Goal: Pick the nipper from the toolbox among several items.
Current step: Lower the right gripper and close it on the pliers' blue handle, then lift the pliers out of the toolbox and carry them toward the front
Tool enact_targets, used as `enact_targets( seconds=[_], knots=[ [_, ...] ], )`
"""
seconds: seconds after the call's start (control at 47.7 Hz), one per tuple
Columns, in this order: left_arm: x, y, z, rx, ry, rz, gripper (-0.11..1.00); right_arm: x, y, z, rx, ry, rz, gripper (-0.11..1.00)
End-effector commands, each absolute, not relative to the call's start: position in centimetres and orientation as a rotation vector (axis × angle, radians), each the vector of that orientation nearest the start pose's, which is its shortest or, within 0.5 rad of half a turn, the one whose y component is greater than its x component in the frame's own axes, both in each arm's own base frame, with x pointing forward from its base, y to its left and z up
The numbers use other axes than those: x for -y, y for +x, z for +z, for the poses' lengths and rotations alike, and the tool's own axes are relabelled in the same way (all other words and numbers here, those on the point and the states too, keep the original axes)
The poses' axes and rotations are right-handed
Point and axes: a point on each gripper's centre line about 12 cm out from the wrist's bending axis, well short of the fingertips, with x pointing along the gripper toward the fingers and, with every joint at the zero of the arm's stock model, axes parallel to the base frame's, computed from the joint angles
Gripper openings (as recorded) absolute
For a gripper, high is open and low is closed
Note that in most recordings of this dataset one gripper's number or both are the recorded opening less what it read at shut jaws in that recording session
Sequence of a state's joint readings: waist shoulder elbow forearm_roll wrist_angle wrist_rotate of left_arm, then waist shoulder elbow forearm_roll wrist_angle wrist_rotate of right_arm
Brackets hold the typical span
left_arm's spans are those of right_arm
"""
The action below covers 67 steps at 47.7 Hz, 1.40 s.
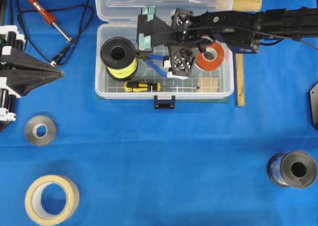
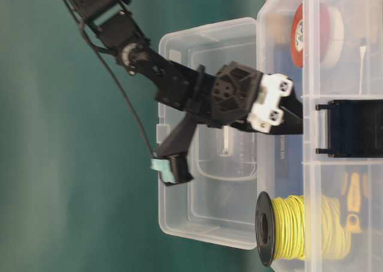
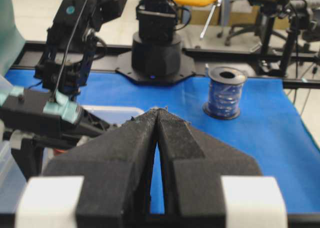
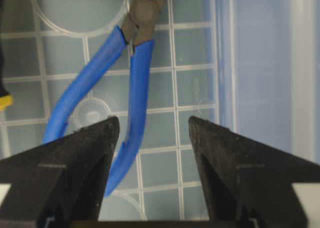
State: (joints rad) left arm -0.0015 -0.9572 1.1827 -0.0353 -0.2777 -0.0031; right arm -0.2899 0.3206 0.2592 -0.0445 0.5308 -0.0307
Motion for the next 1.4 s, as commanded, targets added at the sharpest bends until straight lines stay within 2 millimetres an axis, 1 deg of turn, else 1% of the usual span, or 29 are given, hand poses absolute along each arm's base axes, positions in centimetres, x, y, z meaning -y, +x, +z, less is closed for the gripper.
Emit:
enact_targets(
  seconds=[0.0, 0.063, 0.147, 0.189, 0.314, 0.335, 0.419, 0.482, 0.524, 0.692, 0.839, 0.86, 0.964, 1.048, 1.174, 1.195, 1.258, 1.321, 1.384],
  knots=[
    [-0.1, 20.1, 29.3, 0.063, -0.039, 0.007, 0.00, 13.5, 44.2, 13.0, -1.071, 0.088, -0.246, 0.59],
    [-0.1, 20.2, 29.3, 0.063, -0.040, 0.007, 0.00, 13.5, 44.3, 12.5, -1.073, 0.090, -0.245, 0.58],
    [-0.1, 20.1, 29.2, 0.060, -0.040, 0.009, 0.00, 13.5, 44.3, 11.9, -1.075, 0.086, -0.243, 0.53],
    [-0.1, 20.1, 29.2, 0.057, -0.040, 0.007, 0.00, 13.6, 44.3, 11.8, -1.075, 0.087, -0.244, 0.47],
    [-0.1, 20.1, 29.1, 0.049, -0.040, 0.007, 0.00, 13.5, 44.3, 11.8, -1.074, 0.086, -0.242, 0.15],
    [-0.1, 20.1, 29.1, 0.048, -0.040, 0.007, 0.00, 13.5, 44.3, 11.8, -1.072, 0.087, -0.243, 0.12],
    [-0.1, 20.1, 29.0, 0.046, -0.040, 0.007, 0.00, 13.6, 44.2, 12.4, -1.058, 0.090, -0.248, 0.13],
    [-0.1, 20.1, 29.1, 0.048, -0.040, 0.007, 0.00, 13.6, 44.1, 13.6, -1.034, 0.095, -0.255, 0.13],
    [-0.1, 20.1, 29.1, 0.048, -0.040, 0.007, 0.00, 13.6, 44.0, 14.7, -1.010, 0.095, -0.260, 0.13],
    [-0.1, 20.1, 29.0, 0.046, -0.040, 0.007, 0.00, 13.8, 42.6, 20.4, -0.896, 0.089, -0.284, 0.13],
    [-0.1, 20.1, 29.0, 0.046, -0.040, 0.007, 0.00, 13.1, 41.2, 25.0, -0.805, 0.082, -0.290, 0.13],
    [-0.1, 20.1, 29.0, 0.046, -0.040, 0.009, 0.00, 13.0, 40.8, 26.0, -0.785, 0.081, -0.291, 0.13],
    [-0.1, 20.1, 29.0, 0.045, -0.040, 0.009, 0.00, 11.2, 39.8, 28.1, -0.735, 0.072, -0.267, 0.13],
    [-0.2, 20.1, 28.9, 0.043, -0.042, 0.012, 0.00, 9.0, 39.1, 28.6, -0.718, 0.061, -0.223, 0.13],
    [-0.2, 20.1, 28.9, 0.043, -0.042, 0.015, 0.00, 4.6, 38.7, 28.4, -0.696, 0.048, -0.129, 0.13],
    [-0.3, 20.1, 28.9, 0.043, -0.042, 0.017, 0.00, 3.5, 38.6, 28.2, -0.692, 0.048, -0.105, 0.13],
    [-0.4, 20.1, 28.9, 0.043, -0.042, 0.021, 0.00, 1.1, 38.6, 27.9, -0.686, 0.051, -0.054, 0.13],
    [-0.5, 20.1, 28.9, 0.043, -0.041, 0.028, 0.00, -1.3, 38.7, 27.1, -0.687, 0.062, -0.007, 0.13],
    [-0.6, 20.1, 28.8, 0.042, -0.041, 0.034, 0.00, -2.9, 38.8, 26.2, -0.695, 0.071, 0.025, 0.13]
  ],
)
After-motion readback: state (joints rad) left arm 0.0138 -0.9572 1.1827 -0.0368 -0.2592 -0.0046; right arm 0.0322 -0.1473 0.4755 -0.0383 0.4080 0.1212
